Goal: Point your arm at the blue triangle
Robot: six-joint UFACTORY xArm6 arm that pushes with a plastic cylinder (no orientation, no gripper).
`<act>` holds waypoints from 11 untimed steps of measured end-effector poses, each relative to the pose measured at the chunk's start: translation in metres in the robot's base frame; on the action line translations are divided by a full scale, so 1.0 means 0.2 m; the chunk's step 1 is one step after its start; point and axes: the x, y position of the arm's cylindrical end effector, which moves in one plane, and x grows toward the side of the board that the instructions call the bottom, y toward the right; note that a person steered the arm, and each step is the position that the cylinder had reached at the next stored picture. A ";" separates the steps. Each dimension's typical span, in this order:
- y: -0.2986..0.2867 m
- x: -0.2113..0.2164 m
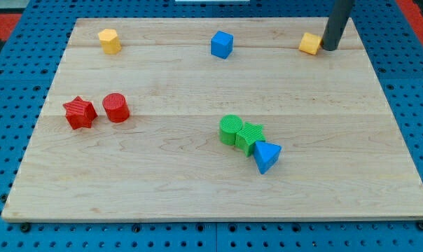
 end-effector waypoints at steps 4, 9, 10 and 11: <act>0.49 0.25; -1.09 0.52; -1.02 0.53; -0.53 0.71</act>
